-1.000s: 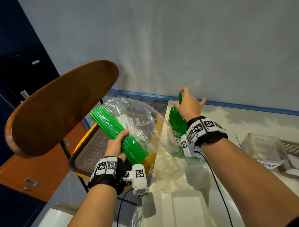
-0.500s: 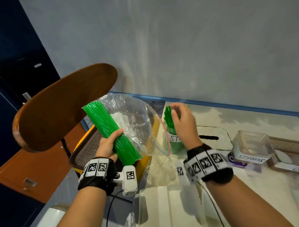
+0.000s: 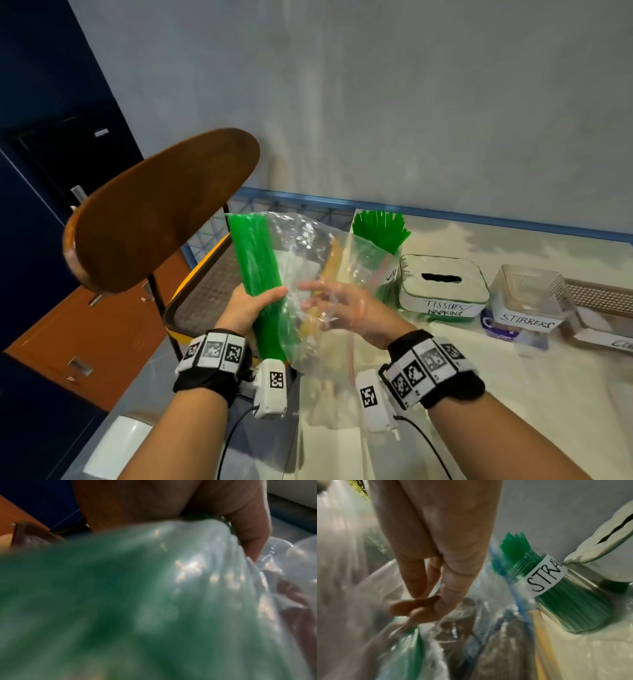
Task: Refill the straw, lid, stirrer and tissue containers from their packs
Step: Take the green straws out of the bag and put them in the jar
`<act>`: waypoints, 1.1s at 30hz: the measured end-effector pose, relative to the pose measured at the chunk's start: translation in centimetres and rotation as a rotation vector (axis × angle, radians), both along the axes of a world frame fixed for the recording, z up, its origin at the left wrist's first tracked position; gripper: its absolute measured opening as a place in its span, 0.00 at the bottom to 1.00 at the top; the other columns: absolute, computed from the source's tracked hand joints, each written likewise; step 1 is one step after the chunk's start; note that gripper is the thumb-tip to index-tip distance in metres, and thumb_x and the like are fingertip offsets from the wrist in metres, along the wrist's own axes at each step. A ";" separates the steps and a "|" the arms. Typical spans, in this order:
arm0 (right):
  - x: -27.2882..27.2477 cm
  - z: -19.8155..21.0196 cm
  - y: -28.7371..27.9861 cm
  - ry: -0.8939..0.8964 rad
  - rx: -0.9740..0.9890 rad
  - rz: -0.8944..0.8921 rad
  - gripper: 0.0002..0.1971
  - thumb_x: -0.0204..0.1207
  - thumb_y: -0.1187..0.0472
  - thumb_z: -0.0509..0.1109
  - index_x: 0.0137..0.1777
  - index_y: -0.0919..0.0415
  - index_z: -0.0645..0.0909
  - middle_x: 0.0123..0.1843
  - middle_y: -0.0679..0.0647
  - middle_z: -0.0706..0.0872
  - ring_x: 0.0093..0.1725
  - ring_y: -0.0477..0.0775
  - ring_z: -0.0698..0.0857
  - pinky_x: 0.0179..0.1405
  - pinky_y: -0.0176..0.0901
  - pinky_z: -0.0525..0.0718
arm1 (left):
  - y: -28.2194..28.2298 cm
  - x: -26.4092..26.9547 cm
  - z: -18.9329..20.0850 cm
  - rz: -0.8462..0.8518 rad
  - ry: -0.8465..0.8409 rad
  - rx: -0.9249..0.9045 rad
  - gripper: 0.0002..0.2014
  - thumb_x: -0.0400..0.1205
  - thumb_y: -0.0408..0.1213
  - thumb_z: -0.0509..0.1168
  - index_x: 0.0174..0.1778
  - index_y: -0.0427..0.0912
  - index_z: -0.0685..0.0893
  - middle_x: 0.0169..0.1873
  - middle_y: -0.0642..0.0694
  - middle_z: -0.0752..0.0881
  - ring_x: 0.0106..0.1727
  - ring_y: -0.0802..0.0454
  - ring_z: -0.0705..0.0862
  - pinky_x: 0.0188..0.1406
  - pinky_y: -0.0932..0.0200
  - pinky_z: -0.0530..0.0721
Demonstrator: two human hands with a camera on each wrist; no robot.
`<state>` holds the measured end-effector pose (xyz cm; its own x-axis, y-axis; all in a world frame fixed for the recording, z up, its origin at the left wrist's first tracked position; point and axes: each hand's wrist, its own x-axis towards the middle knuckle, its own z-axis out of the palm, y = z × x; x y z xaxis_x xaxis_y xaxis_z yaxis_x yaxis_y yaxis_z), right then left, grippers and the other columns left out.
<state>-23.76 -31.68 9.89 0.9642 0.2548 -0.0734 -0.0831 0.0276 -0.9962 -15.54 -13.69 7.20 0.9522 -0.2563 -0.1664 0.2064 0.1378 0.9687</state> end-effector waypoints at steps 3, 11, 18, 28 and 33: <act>0.0 -0.8 1.1 -0.079 -0.070 -0.111 0.18 0.79 0.70 0.64 0.68 0.57 0.76 0.55 0.49 0.83 0.51 0.45 0.83 0.49 0.34 0.83 | -0.9 -1.0 -0.3 -0.149 -0.120 0.070 0.34 0.55 0.46 0.80 0.56 0.42 0.79 0.50 0.43 0.87 0.52 0.48 0.87 0.52 0.50 0.85; -0.4 -3.1 1.1 -0.095 0.009 -0.528 0.18 0.74 0.70 0.71 0.62 0.62 0.73 0.50 0.46 0.81 0.50 0.44 0.83 0.45 0.26 0.83 | -4.6 -4.2 -0.1 -0.269 -0.152 0.071 0.16 0.88 0.46 0.43 0.67 0.55 0.71 0.52 0.57 0.83 0.43 0.71 0.86 0.38 0.75 0.82; 0.0 -3.8 0.8 -0.130 -0.269 -0.555 0.24 0.67 0.57 0.79 0.62 0.58 0.76 0.57 0.49 0.83 0.56 0.47 0.83 0.60 0.40 0.82 | -6.1 -4.7 -1.1 -0.290 -0.081 0.109 0.21 0.78 0.64 0.52 0.66 0.71 0.74 0.71 0.48 0.72 0.73 0.49 0.74 0.75 0.40 0.69; -1.7 -2.8 -2.3 -0.083 0.246 -0.867 0.32 0.59 0.54 0.82 0.63 0.59 0.77 0.58 0.57 0.86 0.60 0.61 0.84 0.62 0.60 0.82 | -6.3 -5.2 -1.2 -0.293 -0.258 0.199 0.07 0.81 0.29 0.63 0.45 0.45 0.82 0.38 0.50 0.84 0.41 0.60 0.82 0.45 0.70 0.80; -2.9 -3.0 -2.9 -0.026 0.360 -0.824 0.28 0.65 0.47 0.76 0.63 0.61 0.77 0.60 0.60 0.85 0.58 0.58 0.84 0.60 0.57 0.82 | -7.2 -5.4 -1.2 -0.178 -0.345 0.172 0.09 0.77 0.24 0.68 0.34 0.42 0.82 0.31 0.49 0.81 0.33 0.63 0.79 0.37 0.72 0.78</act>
<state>-26.65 -34.59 6.92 0.8515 -0.5149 -0.0987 0.1233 0.3797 -0.9169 -20.96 -20.90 5.97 0.9030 -0.4178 0.0997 -0.1281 -0.0403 0.9909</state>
